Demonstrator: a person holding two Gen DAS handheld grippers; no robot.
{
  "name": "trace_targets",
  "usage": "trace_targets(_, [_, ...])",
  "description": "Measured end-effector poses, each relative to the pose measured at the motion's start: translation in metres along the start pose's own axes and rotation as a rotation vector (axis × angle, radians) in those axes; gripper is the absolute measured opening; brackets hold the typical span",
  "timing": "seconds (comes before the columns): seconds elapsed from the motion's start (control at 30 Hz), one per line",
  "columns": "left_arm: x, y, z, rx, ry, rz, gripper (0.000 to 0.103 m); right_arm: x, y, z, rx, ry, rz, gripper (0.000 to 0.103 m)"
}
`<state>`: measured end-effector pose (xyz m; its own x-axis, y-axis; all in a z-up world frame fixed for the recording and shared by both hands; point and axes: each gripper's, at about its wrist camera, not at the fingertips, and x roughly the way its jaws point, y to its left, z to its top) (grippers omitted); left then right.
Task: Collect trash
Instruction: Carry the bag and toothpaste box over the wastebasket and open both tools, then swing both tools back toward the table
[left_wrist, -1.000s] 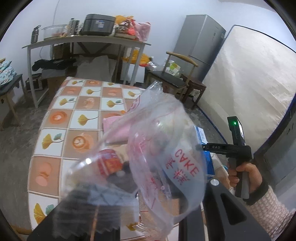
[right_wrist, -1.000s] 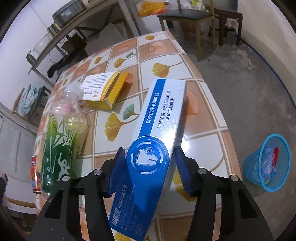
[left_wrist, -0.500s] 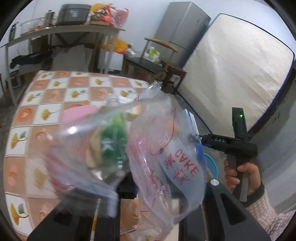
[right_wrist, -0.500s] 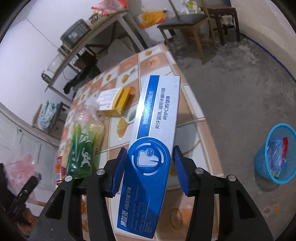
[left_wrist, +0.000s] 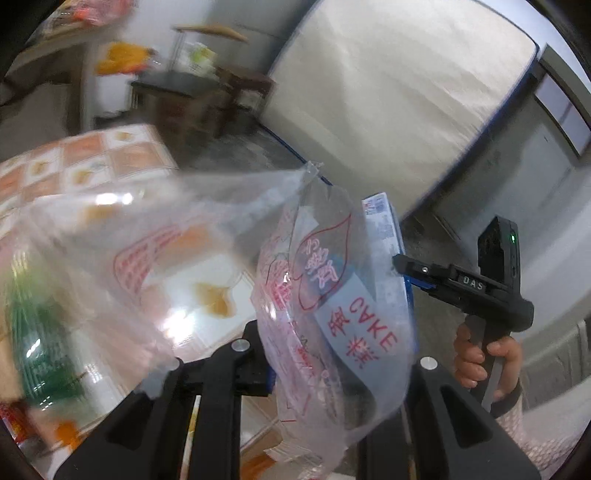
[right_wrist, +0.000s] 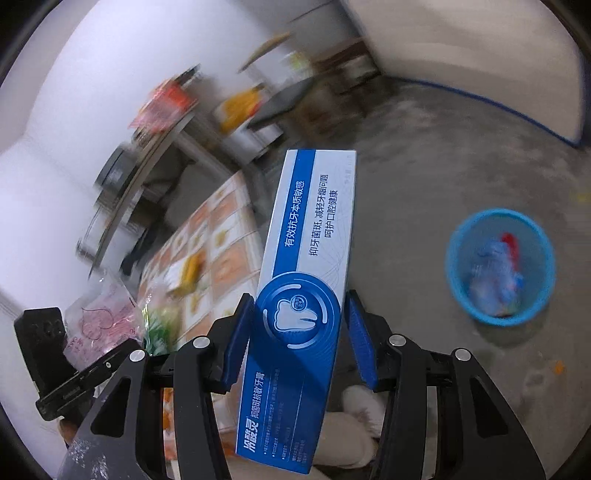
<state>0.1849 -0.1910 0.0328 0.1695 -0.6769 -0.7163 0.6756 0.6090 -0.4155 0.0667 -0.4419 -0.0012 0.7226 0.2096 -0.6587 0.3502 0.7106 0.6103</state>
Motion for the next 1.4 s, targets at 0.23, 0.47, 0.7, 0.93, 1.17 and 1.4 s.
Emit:
trace_targets(0.23, [0.126, -0.062, 0.036, 0.086, 0.237, -0.113, 0.018, -0.036, -0.131, -0.002, 0.301, -0.052, -0.093, 0.047])
trace_targets(0.47, [0.255, -0.102, 0.048, 0.112, 0.446, -0.093, 0.018, -0.008, -0.205, -0.003, 0.448, 0.003, -0.153, 0.047])
trace_targets(0.7, [0.343, -0.129, 0.073, 0.119, 0.519, -0.062, 0.038, 0.046, -0.237, 0.042, 0.427, 0.045, -0.222, 0.051])
trace_targets(0.93, [0.343, -0.130, 0.076, 0.129, 0.449, 0.018, 0.071, 0.068, -0.258, 0.039, 0.399, 0.092, -0.326, 0.066])
trace_targets(1.17, [0.291, -0.124, 0.079, 0.160, 0.358, 0.039, 0.072, 0.041, -0.251, 0.012, 0.399, 0.044, -0.324, 0.066])
trace_targets(1.4, [0.162, -0.109, 0.076, 0.134, 0.109, 0.021, 0.074, 0.006, -0.222, -0.009, 0.363, -0.001, -0.333, 0.070])
